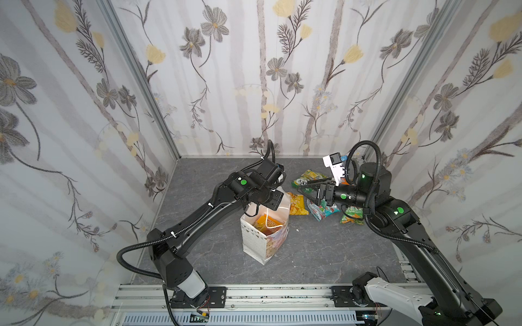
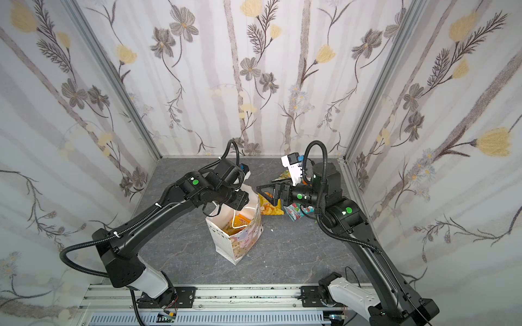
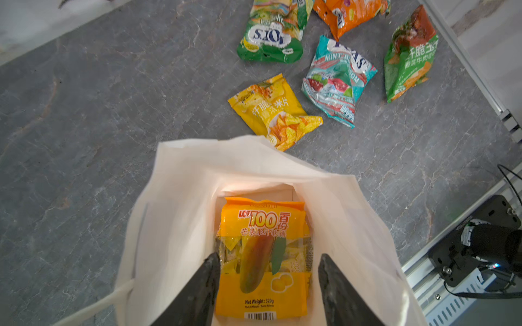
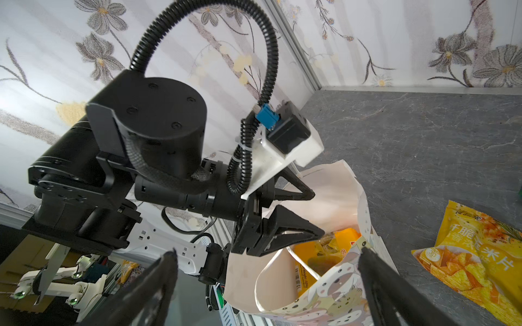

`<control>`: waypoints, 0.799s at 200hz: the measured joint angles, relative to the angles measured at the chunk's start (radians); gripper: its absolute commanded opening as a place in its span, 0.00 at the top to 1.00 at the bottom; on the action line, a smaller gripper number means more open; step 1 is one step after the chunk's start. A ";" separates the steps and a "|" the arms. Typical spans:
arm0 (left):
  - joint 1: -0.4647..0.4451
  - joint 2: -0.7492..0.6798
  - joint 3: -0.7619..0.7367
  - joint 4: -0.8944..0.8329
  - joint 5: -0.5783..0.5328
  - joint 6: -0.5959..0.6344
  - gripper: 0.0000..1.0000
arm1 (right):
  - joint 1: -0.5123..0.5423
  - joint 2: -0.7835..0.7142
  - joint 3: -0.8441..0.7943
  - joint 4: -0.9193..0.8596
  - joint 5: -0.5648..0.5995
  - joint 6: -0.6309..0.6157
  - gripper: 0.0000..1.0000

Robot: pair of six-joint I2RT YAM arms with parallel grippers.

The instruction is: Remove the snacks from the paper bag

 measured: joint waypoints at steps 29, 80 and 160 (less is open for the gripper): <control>-0.002 -0.012 -0.069 -0.005 0.037 -0.015 0.43 | 0.001 0.005 0.000 -0.011 0.000 -0.007 0.01; -0.006 -0.021 -0.134 0.003 0.067 -0.028 0.42 | 0.003 0.012 0.000 -0.038 0.000 -0.008 0.01; -0.008 -0.014 -0.173 0.001 0.085 -0.025 0.42 | 0.008 0.012 0.000 -0.046 0.000 -0.015 0.01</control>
